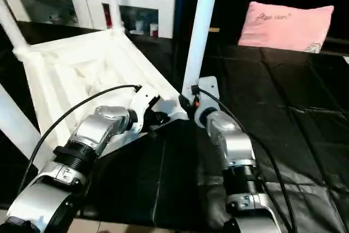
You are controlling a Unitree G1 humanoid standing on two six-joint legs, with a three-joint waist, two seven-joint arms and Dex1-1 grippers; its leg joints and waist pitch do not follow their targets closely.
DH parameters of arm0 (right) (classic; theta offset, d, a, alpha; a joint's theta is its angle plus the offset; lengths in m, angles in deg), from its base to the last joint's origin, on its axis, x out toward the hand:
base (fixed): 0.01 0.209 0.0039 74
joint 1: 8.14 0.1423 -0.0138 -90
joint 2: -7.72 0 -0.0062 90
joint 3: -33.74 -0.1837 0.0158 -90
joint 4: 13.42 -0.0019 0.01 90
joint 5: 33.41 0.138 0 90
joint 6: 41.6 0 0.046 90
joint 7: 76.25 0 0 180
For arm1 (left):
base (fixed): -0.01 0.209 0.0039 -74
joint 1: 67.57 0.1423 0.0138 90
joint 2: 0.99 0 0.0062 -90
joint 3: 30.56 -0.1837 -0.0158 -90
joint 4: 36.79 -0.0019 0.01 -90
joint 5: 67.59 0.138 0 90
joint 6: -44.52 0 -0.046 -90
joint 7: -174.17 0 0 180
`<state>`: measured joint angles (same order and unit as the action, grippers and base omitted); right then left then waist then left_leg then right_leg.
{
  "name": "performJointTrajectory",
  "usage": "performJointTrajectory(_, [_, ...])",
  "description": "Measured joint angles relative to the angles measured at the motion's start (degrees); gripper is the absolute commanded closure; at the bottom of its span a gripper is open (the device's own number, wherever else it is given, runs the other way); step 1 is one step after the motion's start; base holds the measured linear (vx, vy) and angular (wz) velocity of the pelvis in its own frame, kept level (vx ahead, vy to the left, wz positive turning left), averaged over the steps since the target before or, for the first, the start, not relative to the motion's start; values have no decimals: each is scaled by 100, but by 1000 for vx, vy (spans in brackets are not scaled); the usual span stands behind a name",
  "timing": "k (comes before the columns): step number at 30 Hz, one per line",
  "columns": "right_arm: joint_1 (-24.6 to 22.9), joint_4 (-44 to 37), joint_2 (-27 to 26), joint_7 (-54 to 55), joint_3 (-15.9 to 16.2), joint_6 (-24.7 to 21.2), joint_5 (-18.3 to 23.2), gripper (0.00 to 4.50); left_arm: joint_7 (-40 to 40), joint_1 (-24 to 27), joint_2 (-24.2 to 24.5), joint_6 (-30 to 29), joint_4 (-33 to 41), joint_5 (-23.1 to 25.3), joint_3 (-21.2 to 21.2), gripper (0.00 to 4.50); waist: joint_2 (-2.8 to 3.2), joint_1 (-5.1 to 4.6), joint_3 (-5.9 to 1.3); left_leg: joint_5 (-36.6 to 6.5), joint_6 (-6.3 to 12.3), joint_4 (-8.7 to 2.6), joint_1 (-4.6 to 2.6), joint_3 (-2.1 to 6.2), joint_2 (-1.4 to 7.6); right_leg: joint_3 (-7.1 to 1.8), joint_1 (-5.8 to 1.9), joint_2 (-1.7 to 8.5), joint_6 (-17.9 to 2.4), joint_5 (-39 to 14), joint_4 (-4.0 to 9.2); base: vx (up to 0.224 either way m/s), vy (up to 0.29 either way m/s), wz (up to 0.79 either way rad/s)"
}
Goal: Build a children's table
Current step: Rotate leg to tighten
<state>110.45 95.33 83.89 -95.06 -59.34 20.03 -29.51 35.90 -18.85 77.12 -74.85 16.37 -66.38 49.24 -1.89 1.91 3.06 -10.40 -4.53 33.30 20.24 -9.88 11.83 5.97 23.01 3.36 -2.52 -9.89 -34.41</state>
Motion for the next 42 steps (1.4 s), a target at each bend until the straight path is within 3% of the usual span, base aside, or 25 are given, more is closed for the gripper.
performJointTrajectory(7, [-206, -223, 156, -396, 166, 45, 30, 99, 332, 23, 221, 104, 61, 18, -187, 450, -1, 7, 1, -15, -27, 2, -12, -1, 0, -2, 0, 0, -2, 2, 0, 0, 0, 0])
performJointTrajectory(17, [-739, -458, 1436, -2743, 699, 236, 490, 4, 1832, 108, 1178, 787, 214, 69, -654, 450, -6, 140, 5, -15, -25, 25, -12, 1, 2, -2, 0, 0, 9, 5, -1, 0, 0, 0])
performJointTrajectory(23, [-800, -486, 2104, -4244, 742, 550, 937, 4, 2745, 151, 1594, 1329, 222, 42, -886, 450, -8, 332, 7, -17, -22, 33, -6, 3, 2, -5, -5, 1, 7, 7, 0, 0, 0, 0])
performJointTrajectory(32, [-662, -362, 2576, -5447, 981, 793, 1078, 4, 3755, 252, 1850, 2026, 231, -25, -1118, 450, -8, 482, 6, -18, -18, 38, -6, 3, 2, -5, -11, 2, 3, 9, -3, 0, 0, 0])
performJointTrajectory(35, [-641, -360, 2601, -5737, 1057, 800, 1174, 4, 3940, 251, 1839, 2161, 239, -44, -1230, 450, -9, 508, 6, -18, -16, 45, -5, 3, 2, -7, -16, 4, 4, 9, -3, 0, 0, 0])
performJointTrajectory(42, [-611, -169, 2713, -6171, 1223, 841, 1209, 75, 4193, 252, 1871, 2456, 249, -27, -1353, 450, -11, 503, 7, -20, -14, 50, -3, 3, 3, -8, -15, 4, 16, 2, -5, 0, 0, 0])
